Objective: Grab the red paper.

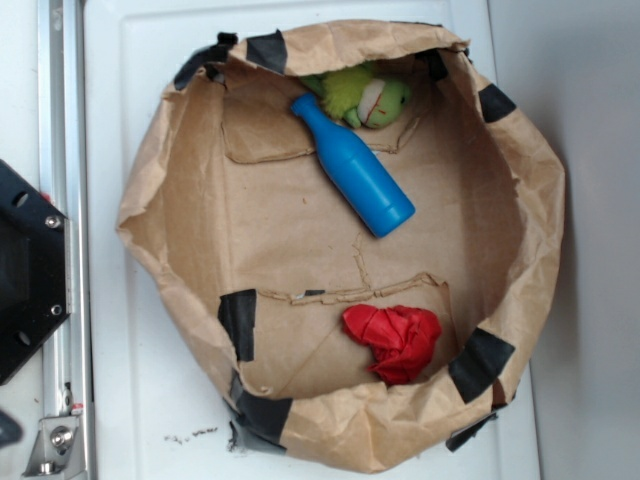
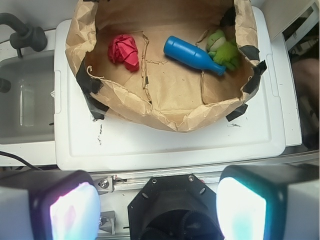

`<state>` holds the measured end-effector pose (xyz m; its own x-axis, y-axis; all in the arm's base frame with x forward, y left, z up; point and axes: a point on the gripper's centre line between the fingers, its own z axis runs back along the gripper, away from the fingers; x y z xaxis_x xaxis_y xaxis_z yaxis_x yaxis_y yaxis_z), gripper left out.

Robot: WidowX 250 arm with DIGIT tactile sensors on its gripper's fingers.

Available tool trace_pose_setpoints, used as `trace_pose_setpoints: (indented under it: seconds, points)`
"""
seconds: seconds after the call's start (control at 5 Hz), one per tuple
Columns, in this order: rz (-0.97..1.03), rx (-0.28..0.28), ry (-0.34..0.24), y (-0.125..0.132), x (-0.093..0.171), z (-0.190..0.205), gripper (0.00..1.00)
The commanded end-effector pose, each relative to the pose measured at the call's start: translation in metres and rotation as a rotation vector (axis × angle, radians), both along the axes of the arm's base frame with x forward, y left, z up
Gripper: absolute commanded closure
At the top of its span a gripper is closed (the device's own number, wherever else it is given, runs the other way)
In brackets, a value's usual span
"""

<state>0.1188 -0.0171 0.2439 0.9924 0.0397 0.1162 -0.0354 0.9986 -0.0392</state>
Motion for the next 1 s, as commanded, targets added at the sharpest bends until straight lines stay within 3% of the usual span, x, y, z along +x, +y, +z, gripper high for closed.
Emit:
trace_pose_setpoints:
  seconds: [0.0,0.2,0.4,0.6,0.8]
  points:
    - [0.0,0.0,0.0,0.0,0.0,0.0,0.0]
    - [0.027,0.015,-0.062,0.012,0.05,-0.002,0.0]
    - [0.007,0.037,-0.071,0.024,0.1,-0.007,0.0]
    - [-0.121,0.066,-0.116,0.021,0.138,-0.014,0.0]
    - [-0.371,0.1,-0.173,-0.001,0.137,-0.03,0.0]
